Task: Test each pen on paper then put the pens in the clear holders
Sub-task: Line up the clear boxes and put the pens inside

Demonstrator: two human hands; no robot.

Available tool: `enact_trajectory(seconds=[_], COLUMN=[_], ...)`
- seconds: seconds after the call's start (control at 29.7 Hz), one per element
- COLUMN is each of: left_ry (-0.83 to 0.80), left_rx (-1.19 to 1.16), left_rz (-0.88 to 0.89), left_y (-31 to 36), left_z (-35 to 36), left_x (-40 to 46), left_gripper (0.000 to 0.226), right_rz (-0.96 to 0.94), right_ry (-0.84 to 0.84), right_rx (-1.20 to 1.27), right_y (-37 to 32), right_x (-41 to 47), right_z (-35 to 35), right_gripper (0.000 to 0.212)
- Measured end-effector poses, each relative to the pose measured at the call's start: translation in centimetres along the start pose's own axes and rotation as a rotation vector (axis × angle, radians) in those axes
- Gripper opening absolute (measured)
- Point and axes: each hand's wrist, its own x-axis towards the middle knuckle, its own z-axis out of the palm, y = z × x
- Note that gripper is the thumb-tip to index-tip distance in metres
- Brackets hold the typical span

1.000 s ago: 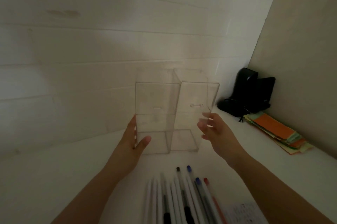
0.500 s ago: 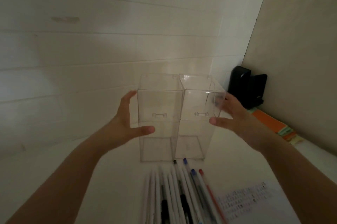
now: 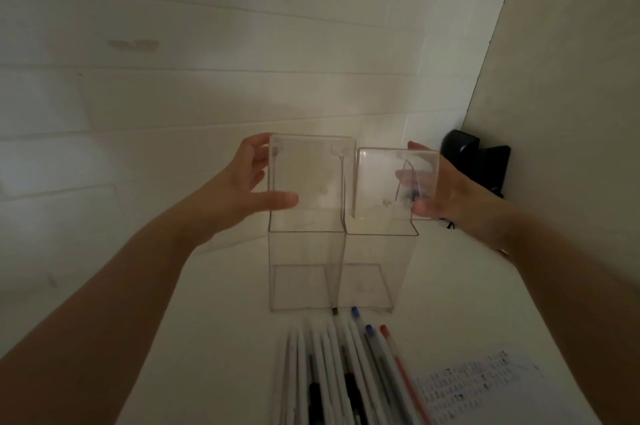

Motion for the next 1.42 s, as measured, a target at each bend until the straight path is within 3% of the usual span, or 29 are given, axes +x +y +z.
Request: enact_trajectory(seconds=[0.07, 0.27, 0.44, 0.51, 0.64, 0.71, 0.78, 1.01, 1.18, 1.32, 1.42], left_ry=[0.053, 0.170, 0.080, 0.005, -0.159, -0.161, -0.115, -0.020, -0.037, -0.077, -0.081], left_rx=[-0.001, 0.019, 0.081, 0.140, 0.356, 0.518, 0.569, 0.574, 0.577, 0.300, 0.153], left_rz=[-0.024, -0.002, 0.029, 0.053, 0.059, 0.122, 0.173, 0.174, 0.144, 0.083, 0.081], left_y=[0.7, 0.6, 0.0, -0.8, -1.7, -1.6, -1.5, -0.1, 0.6, 0.9, 1.0], left_z=[0.2, 1.5, 1.4, 1.0, -0.7, -1.3, -1.4, -1.3, -1.8, -2.2, -2.1], left_x=[0.8, 1.8, 1.0, 0.2, -1.4, -1.9, -1.9, -1.5, -1.1, -0.6, 0.3], left_gripper=[0.083, 0.059, 0.080, 0.097, 0.127, 0.125, 0.118, 0.104, 0.100, 0.100, 0.088], right_rz=[0.013, -0.045, -0.080, -0.097, -0.051, -0.045, -0.082, -0.152, -0.195, -0.166, -0.186], right_ry=[0.068, 0.169, 0.109, 0.065, -0.072, -0.116, -0.045, 0.075, 0.045, 0.005, -0.043], right_rx=[-0.007, -0.039, -0.124, -0.168, -0.226, -0.370, -0.436, -0.462, -0.438, -0.365, -0.289], right_y=[0.0, -1.8, -1.8, -1.5, -0.6, -0.5, -0.4, -0.7, -0.7, -1.9, -1.9], right_x=[0.4, 0.3, -0.4, -1.0, -2.5, -2.9, -2.7, -2.6, -2.4, -3.2, -2.3], right_z=[-0.3, 0.7, 0.7, 0.4, -0.9, -0.8, -0.6, -0.6, -1.0, -1.8, -2.7], right_gripper=[0.064, 0.044, 0.055, 0.047, 0.102, 0.113, 0.112, 0.099, 0.099, 0.100, 0.082])
